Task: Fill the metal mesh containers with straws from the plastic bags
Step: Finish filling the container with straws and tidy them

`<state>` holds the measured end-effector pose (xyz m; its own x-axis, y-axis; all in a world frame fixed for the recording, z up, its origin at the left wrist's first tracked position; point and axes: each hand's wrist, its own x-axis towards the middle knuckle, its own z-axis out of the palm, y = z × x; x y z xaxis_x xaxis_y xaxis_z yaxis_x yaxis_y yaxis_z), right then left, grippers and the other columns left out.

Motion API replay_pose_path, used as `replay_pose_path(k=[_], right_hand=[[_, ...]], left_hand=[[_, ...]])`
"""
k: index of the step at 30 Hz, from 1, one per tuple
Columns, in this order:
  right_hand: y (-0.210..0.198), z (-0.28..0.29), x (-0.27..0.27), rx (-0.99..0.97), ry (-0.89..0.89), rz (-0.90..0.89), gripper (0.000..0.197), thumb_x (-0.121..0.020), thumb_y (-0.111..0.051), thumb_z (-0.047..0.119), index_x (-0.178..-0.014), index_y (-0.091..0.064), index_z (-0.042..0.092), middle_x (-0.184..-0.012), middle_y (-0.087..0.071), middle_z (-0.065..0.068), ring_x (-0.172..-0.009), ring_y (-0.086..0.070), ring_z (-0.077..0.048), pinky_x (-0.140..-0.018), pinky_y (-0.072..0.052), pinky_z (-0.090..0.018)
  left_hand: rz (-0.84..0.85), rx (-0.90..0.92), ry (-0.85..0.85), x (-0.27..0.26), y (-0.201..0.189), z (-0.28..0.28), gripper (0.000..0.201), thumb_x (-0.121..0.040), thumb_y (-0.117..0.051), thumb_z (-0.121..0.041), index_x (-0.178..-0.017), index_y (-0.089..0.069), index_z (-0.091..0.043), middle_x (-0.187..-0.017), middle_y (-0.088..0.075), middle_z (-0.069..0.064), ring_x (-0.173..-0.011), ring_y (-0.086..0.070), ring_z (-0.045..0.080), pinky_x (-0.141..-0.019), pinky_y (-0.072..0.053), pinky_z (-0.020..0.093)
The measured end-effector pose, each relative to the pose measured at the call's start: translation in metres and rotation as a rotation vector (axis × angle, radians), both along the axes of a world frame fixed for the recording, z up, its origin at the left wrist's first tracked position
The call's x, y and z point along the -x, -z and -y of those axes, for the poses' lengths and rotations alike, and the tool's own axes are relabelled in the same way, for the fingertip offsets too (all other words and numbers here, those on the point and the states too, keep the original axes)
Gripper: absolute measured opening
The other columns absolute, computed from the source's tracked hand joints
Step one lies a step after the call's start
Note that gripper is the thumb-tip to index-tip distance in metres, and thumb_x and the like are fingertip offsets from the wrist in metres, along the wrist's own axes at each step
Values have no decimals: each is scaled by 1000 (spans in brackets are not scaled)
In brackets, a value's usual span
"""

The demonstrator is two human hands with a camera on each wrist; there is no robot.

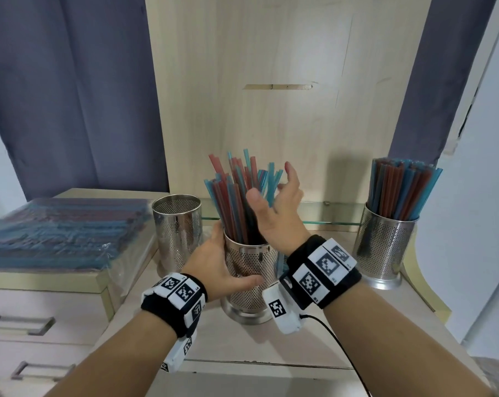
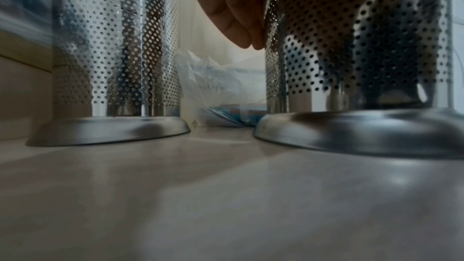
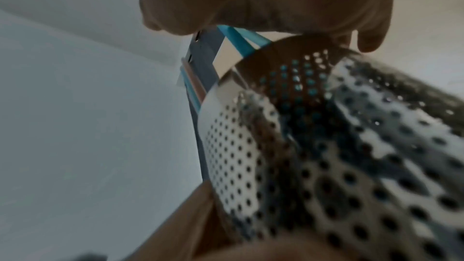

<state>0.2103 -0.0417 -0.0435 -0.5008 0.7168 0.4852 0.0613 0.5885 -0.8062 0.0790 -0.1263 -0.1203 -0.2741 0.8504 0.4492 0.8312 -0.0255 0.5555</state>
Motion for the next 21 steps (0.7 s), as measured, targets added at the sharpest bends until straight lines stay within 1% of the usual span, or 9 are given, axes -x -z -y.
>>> replay_pose_path(k=[2, 4, 6, 9, 13, 15, 17, 19, 21], right_hand=[[0, 3, 7, -92, -3, 110, 147, -43, -55, 97, -152, 17, 28, -163, -2, -5, -150, -10, -21, -122, -13, -51], [-3, 0, 16, -131, 26, 198, 147, -43, -73, 83, -146, 22, 41, -163, -13, -3, -149, -21, -24, -120, -18, -55], [-9, -8, 24, -71, -5, 191, 151, -45, -87, 65, -143, 26, 45, -157, -32, -7, -141, -40, -24, -118, -25, -45], [-16, -25, 26, 89, 13, 100, 142, -63, -92, 36, -151, 19, 30, -141, -52, -10, -122, -57, -26, -104, -40, -32], [-12, -39, 23, 254, 53, -19, 131, -57, -87, 58, -155, -10, 16, -138, -56, -3, -122, -57, -20, -106, -45, -34], [-4, -41, 23, 265, -34, 47, 127, -46, -79, 78, -147, -35, 16, -128, -64, 1, -114, -64, -15, -102, -51, -40], [0, -39, 19, 241, -160, 116, 112, -53, -73, 81, -140, -45, 18, -121, -68, 3, -105, -68, -11, -96, -55, -36], [5, -39, 14, 225, -199, 75, 105, -72, -73, 64, -153, -22, 20, -119, -63, 8, -101, -65, -4, -92, -54, -24], [7, -35, 8, 163, -222, 40, 106, -85, -69, 46, -155, 7, 27, -114, -57, 16, -99, -60, 3, -96, -49, -23]], left_hand=[[20, 1, 18, 0, 1, 0, 122, -52, -76, -76, -146, -12, -32, -130, -56, -13, -117, -57, 8, -101, -47, 32], [6, 14, 11, 0, 0, 1, 121, -54, -75, -74, -146, -10, -32, -131, -56, -10, -118, -56, 9, -100, -46, 28], [3, 0, 13, -1, -1, 1, 117, -55, -77, -69, -145, -9, -36, -132, -55, -8, -117, -56, 9, -98, -46, 27], [42, -33, 28, -2, -2, 2, 117, -53, -79, -65, -146, -16, -31, -132, -55, -12, -118, -55, 6, -101, -47, 31], [54, -20, 27, -4, -4, 3, 115, -50, -79, -71, -142, -20, -34, -129, -56, -15, -117, -55, 4, -101, -48, 33], [47, -12, 29, -3, -3, 2, 118, -50, -78, -72, -144, -17, -34, -134, -53, -12, -122, -53, 6, -104, -46, 33], [37, -6, 25, -2, -3, 2, 121, -52, -79, -71, -147, -14, -31, -140, -50, -8, -126, -49, 8, -107, -42, 31], [26, -2, 12, -3, -3, 2, 125, -52, -79, -72, -149, -13, -28, -143, -47, -7, -129, -47, 9, -108, -41, 32], [24, 4, 5, -3, -2, 1, 127, -51, -79, -73, -149, -12, -28, -144, -45, -7, -129, -47, 9, -108, -41, 32]])
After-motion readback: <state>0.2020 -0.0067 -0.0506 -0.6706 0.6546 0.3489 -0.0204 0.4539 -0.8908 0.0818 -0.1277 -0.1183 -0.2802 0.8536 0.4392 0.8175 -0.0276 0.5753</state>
